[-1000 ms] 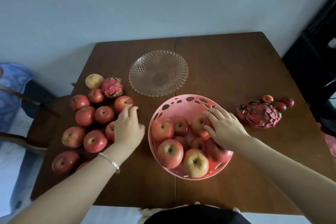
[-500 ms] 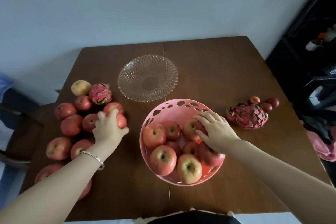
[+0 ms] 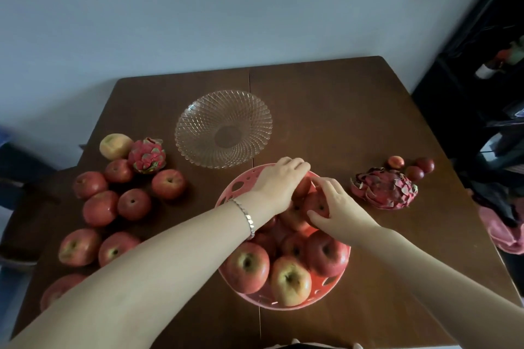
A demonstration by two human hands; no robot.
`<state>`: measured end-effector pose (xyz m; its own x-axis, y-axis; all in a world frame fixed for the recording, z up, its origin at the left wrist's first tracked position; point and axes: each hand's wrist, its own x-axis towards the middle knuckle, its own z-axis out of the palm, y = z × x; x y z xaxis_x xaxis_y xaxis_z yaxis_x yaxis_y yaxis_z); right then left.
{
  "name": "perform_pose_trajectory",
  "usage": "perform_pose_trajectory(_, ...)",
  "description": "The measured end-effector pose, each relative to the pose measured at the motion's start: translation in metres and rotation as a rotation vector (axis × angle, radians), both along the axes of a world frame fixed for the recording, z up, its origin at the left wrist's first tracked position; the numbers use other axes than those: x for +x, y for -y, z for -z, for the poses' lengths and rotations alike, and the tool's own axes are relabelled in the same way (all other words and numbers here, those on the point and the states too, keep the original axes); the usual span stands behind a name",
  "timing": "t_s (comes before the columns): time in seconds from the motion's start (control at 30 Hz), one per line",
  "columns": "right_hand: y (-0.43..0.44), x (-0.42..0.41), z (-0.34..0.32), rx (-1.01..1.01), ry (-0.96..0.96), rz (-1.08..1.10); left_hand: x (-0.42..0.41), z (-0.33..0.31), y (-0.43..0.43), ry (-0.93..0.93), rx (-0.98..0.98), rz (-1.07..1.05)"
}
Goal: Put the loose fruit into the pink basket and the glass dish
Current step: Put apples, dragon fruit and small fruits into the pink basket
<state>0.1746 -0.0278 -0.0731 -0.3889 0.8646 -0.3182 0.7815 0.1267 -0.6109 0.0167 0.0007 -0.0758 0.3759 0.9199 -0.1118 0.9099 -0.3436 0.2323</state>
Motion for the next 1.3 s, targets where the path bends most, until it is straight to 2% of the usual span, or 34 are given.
perform_pose_trajectory(0.13, -0.005, -0.004, 0.002, 0.019, 0.026, 0.017, -0.001, 0.014, 0.0, 0.016, 0.029, 0.033)
perform_pose_trajectory(0.33, -0.021, -0.037, 0.001, 0.179, 0.109, -0.064, -0.033, 0.008, 0.014, 0.414, -0.203, -0.251)
perform_pose_trajectory(0.4, -0.027, -0.046, 0.0, 0.223, 0.219, -0.113, -0.049, 0.002, 0.023, 0.513, -0.163, -0.314)
perform_pose_trajectory(0.47, -0.031, -0.054, 0.0, 0.257, 0.283, -0.13, -0.073, 0.001, 0.029, 0.545, 0.006, -0.405)
perform_pose_trajectory(0.53, -0.031, -0.057, 0.002, 0.271, 0.279, -0.114, -0.104, 0.008, 0.032, 0.422, 0.164, -0.568)
perform_pose_trajectory(0.57, -0.029, -0.057, 0.003, 0.274, 0.257, -0.092, -0.12, 0.012, 0.032, 0.309, 0.157, -0.664)
perform_pose_trajectory(0.67, -0.025, -0.055, 0.005, 0.289, 0.197, -0.023, -0.161, 0.031, 0.033, -0.1, -0.218, -0.846)
perform_pose_trajectory(0.73, -0.024, -0.056, 0.007, 0.298, 0.198, -0.005, -0.179, 0.041, 0.032, -0.269, -0.351, -0.833)
perform_pose_trajectory(0.83, -0.023, -0.058, 0.012, 0.321, 0.182, 0.013, -0.19, 0.05, 0.025, -0.372, -0.253, -0.808)
perform_pose_trajectory(0.9, -0.025, -0.058, 0.012, 0.314, 0.18, 0.014, -0.189, 0.047, 0.019, -0.371, -0.221, -0.829)
perform_pose_trajectory(0.97, -0.025, -0.056, 0.013, 0.314, 0.184, 0.007, -0.182, 0.038, 0.015, -0.277, -0.22, -0.881)
perform_pose_trajectory(1.03, -0.025, -0.055, 0.014, 0.32, 0.171, 0.011, -0.17, 0.022, 0.012, -0.088, -0.112, -0.866)
perform_pose_trajectory(1.13, -0.026, -0.054, 0.015, 0.306, 0.144, 0.023, -0.143, -0.013, 0.012, 0.27, 0.142, -0.637)
perform_pose_trajectory(1.2, -0.027, -0.054, 0.015, 0.29, 0.138, 0.025, -0.121, -0.035, 0.013, 0.4, 0.08, -0.432)
perform_pose_trajectory(1.3, -0.028, -0.053, 0.014, 0.271, 0.111, 0.022, -0.082, -0.042, 0.015, 0.357, -0.158, -0.246)
